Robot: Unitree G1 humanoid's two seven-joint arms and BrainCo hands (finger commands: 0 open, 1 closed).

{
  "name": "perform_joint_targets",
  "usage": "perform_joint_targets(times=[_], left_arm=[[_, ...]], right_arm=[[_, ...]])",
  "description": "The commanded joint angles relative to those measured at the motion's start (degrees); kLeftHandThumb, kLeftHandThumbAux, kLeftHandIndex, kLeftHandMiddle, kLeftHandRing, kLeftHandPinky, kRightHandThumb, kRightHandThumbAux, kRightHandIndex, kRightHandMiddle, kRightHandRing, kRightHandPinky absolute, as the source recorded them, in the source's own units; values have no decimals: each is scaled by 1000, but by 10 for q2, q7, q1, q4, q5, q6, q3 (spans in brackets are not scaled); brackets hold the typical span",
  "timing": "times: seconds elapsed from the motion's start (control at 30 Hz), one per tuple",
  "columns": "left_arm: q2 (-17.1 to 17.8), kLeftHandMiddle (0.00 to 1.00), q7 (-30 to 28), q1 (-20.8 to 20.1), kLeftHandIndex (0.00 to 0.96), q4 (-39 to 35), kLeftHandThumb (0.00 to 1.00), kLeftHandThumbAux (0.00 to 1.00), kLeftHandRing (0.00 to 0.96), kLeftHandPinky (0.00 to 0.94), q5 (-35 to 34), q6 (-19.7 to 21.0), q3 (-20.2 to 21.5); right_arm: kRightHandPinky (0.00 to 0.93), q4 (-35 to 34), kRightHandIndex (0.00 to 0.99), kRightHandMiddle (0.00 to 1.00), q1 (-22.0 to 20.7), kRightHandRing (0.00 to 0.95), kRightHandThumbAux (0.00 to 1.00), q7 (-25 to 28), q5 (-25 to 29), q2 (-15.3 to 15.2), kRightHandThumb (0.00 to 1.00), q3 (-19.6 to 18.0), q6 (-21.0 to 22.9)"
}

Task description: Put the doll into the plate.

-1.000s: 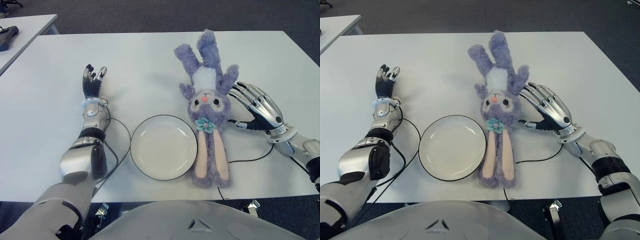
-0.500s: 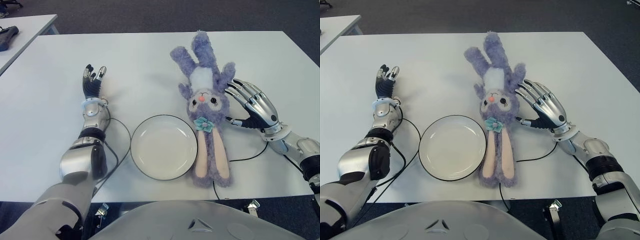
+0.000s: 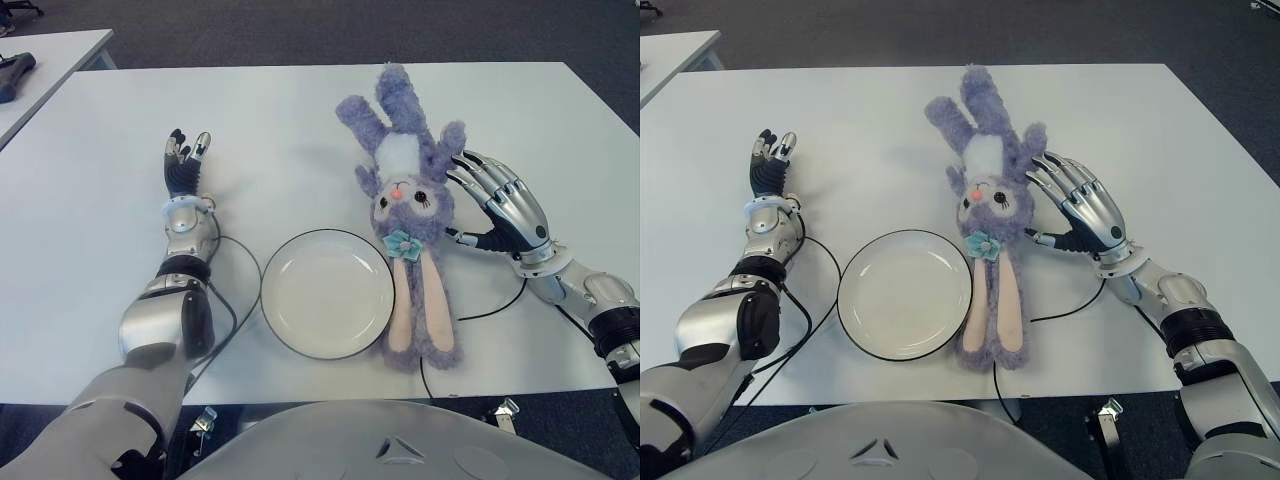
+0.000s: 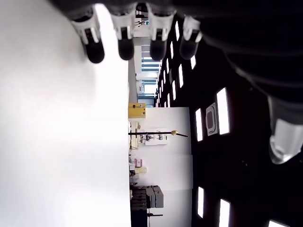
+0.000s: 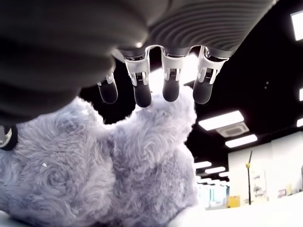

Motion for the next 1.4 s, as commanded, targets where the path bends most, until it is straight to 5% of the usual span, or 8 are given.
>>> perform_joint_targets(times=[0.03,1.07,1.4], left_arm=[[-47,74,-9,113,36,80,0,492,43,8,-3,75,4],[-49,76,-10,114,43,81,0,480,44,2,-3,73,7],[-51,81,-11,116,48,80,0,474,47,2,-4,70,9]], right_arm=[[0,18,0,0,4,0,252,-6,-1,31,296,15,3],[0,48,0,0,-18,0,281,-19,-11,34,329,21,28],[21,53,0,0,-11,0,310,22,15,26,358,21,1]])
